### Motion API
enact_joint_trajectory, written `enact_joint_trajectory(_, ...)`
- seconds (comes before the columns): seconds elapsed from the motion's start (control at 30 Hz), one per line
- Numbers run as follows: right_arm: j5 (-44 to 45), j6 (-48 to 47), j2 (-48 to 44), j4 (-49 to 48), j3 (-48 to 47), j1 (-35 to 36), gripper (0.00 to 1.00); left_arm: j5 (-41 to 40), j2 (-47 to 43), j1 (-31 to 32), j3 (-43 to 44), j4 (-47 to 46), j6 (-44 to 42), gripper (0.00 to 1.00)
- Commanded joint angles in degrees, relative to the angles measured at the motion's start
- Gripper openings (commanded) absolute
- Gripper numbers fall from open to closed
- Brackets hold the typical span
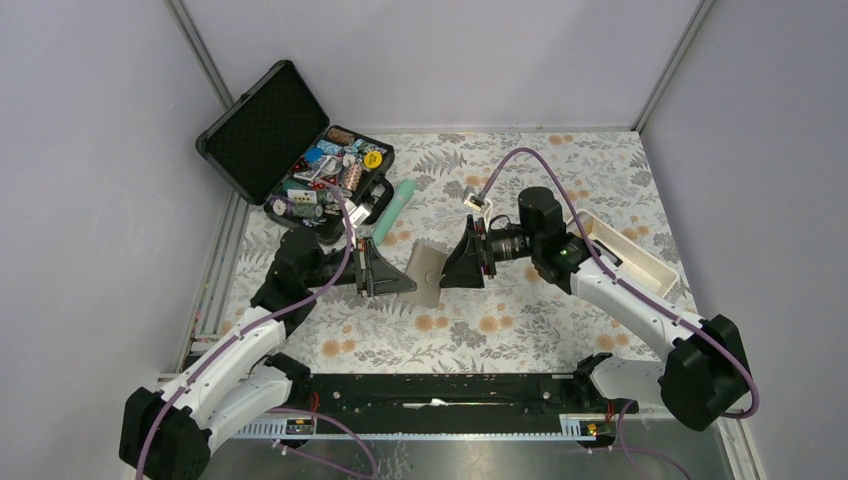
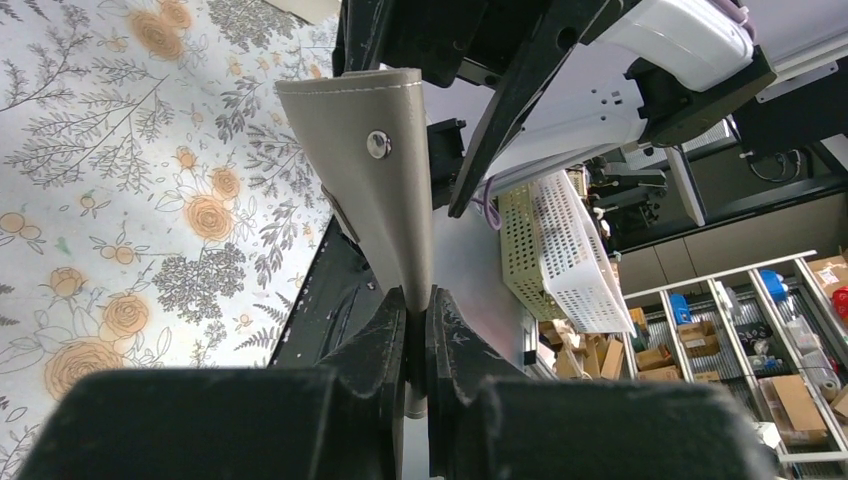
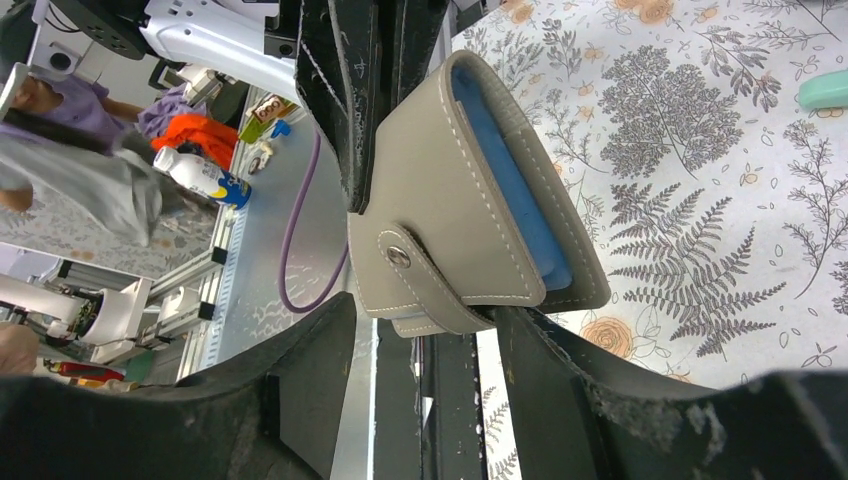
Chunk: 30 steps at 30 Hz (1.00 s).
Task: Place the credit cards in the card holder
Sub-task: Open the card holder.
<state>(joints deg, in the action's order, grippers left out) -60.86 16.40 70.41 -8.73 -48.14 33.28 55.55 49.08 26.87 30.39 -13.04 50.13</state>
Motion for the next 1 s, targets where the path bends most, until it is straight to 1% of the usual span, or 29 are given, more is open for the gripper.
enact_joint_trajectory(0.0, -1.9, 0.9, 0.4, -3.8, -1.7, 0.3, 0.62, 5.1, -1.3, 0.2, 1.3, -7.7, 1.7, 0.00)
enact_joint_trajectory(0.13, -5.2, 3.8, 0.9, -7.3, -1.5, 0.6, 0.59, 4.5, -1.0, 0.2, 1.2, -8.1, 1.7, 0.00)
enact_joint_trajectory(0.23, -5.4, 2.3, 0.6, -4.4, -2.2, 1.2, 0.52, 3.2, -0.9, 0.2, 1.2, -8.1, 1.6, 0.00)
enact_joint_trajectory(0.3, -5.4, 1.5, 0.0, -2.5, -2.4, 1.3, 0.50, 1.4, -0.9, 0.2, 1.2, -7.3, 0.9, 0.00)
enact_joint_trajectory(0.5, -4.6, -0.8, -2.0, 2.3, -1.9, 1.3, 0.44, -6.7, -1.0, -0.5, 3.9, 3.9, -5.5, 0.00)
enact_joint_trajectory(0.6, -4.8, -0.4, -2.2, 2.6, -1.6, 1.4, 0.36, -8.5, -0.1, -0.6, 4.5, 5.9, -6.0, 0.00)
enact_joint_trajectory(0.7, -4.8, -0.4, -2.0, 2.6, -1.5, 1.4, 0.33, -9.2, 0.2, -0.7, 4.5, 6.6, -6.0, 0.00)
enact_joint_trajectory(0.87, -4.1, -1.1, -1.8, 3.9, -1.3, 1.5, 0.32, -12.6, -0.7, -1.3, 5.1, 9.4, -6.1, 0.00)
enact_joint_trajectory(0.97, -2.6, -2.5, -1.5, 5.6, -1.3, 1.5, 0.38, -13.3, -1.3, -1.8, 4.2, 7.9, -4.3, 0.00)
